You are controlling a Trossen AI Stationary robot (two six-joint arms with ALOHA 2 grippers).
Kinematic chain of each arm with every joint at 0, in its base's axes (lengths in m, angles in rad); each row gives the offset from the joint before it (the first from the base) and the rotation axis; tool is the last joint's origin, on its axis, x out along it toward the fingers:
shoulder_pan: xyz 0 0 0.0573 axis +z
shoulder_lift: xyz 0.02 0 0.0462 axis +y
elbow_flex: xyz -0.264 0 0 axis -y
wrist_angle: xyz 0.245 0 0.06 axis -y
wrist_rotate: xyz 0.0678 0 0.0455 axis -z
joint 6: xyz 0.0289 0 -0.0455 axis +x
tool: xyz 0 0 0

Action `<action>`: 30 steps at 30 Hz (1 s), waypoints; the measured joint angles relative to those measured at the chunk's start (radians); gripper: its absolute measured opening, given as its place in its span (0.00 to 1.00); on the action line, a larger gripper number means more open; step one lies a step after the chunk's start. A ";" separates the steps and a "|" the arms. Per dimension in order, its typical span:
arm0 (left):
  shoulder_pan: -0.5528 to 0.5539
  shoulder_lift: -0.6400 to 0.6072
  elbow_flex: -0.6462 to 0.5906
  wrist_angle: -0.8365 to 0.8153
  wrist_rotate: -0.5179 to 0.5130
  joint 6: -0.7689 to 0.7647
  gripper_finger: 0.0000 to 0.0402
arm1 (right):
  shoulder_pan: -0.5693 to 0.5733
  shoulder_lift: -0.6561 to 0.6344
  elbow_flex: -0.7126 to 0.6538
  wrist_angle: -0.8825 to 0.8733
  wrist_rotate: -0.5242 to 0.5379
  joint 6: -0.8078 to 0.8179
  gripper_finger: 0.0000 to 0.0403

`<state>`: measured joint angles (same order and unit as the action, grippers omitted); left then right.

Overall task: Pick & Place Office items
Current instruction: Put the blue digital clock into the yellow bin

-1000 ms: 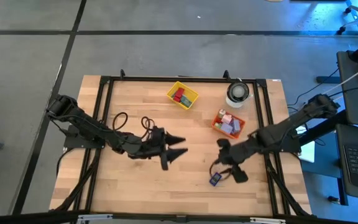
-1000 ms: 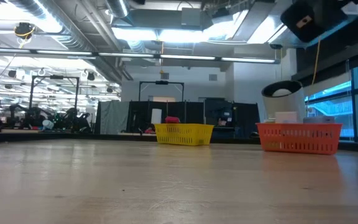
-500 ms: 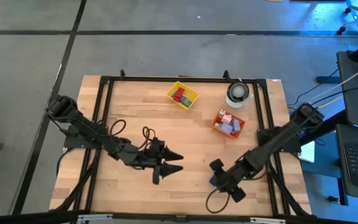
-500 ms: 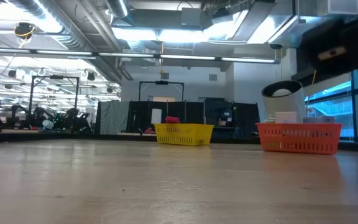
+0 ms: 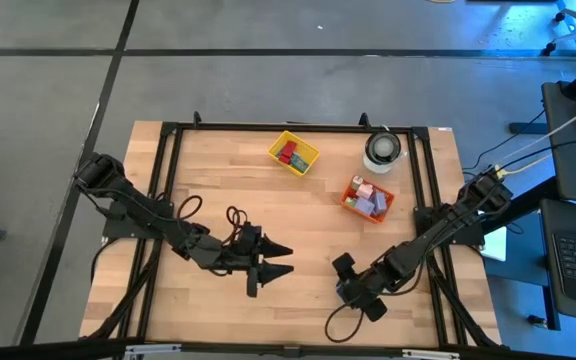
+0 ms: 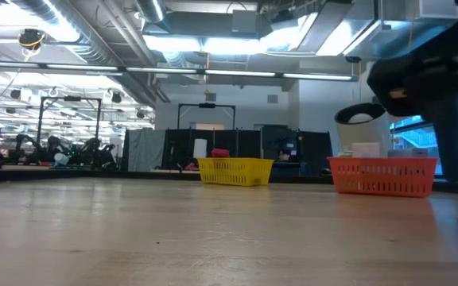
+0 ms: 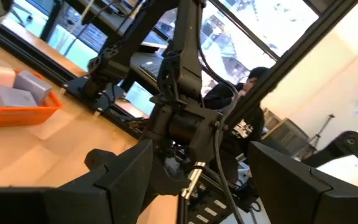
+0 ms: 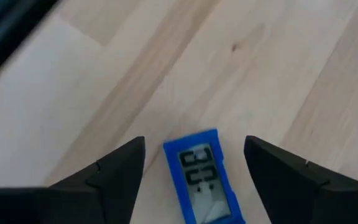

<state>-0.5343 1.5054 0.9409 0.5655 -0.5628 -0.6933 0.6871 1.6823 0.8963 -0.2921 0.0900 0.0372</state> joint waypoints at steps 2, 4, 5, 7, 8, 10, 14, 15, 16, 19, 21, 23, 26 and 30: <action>0.000 0.000 0.000 -0.006 -0.020 0.000 0.65 | -0.007 0.002 0.000 -0.009 -0.001 0.000 0.70; 0.000 0.000 0.000 -0.018 -0.047 0.000 0.65 | -0.017 0.003 0.000 -0.006 -0.001 0.000 0.72; 0.000 0.000 0.000 -0.025 -0.061 0.000 0.65 | -0.023 0.009 0.000 -0.003 -0.001 0.000 0.72; 0.000 0.000 0.000 -0.027 -0.086 0.000 0.65 | -0.032 0.018 -0.002 -0.014 -0.006 0.000 0.73; 0.000 0.000 0.000 -0.027 -0.093 0.000 0.65 | -0.036 0.026 -0.002 -0.011 -0.019 0.000 0.73; 0.000 0.000 0.000 -0.033 -0.103 0.000 0.65 | -0.043 0.039 -0.002 -0.013 -0.055 0.000 0.72; 0.000 0.000 0.000 -0.033 -0.108 0.000 0.65 | -0.047 0.074 -0.002 -0.017 -0.087 -0.001 0.70; 0.000 0.000 0.000 -0.035 -0.108 0.000 0.65 | -0.047 0.081 0.000 -0.015 -0.086 -0.002 0.70; 0.000 0.000 0.000 -0.036 -0.108 0.000 0.65 | -0.047 0.085 0.001 -0.015 -0.083 -0.002 0.69; 0.000 0.000 0.000 -0.039 -0.108 -0.001 0.65 | -0.047 0.089 0.002 -0.016 -0.079 0.000 0.66; 0.000 0.000 0.000 -0.039 -0.108 -0.001 0.65 | -0.046 0.089 0.002 -0.015 -0.079 0.003 0.63; 0.000 0.000 0.000 -0.039 -0.114 -0.001 0.65 | -0.046 0.090 0.002 -0.014 -0.079 0.003 0.58; 0.000 0.000 0.000 -0.039 -0.126 -0.002 0.65 | -0.047 0.091 0.001 -0.014 -0.079 0.004 0.49; 0.000 0.000 0.000 -0.039 -0.127 -0.028 0.65 | -0.047 0.091 0.001 -0.017 -0.075 0.052 0.37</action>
<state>-0.5343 1.5052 0.9409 0.5262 -0.6901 -0.7218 0.6403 1.7737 0.8970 -0.3095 0.0152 0.0887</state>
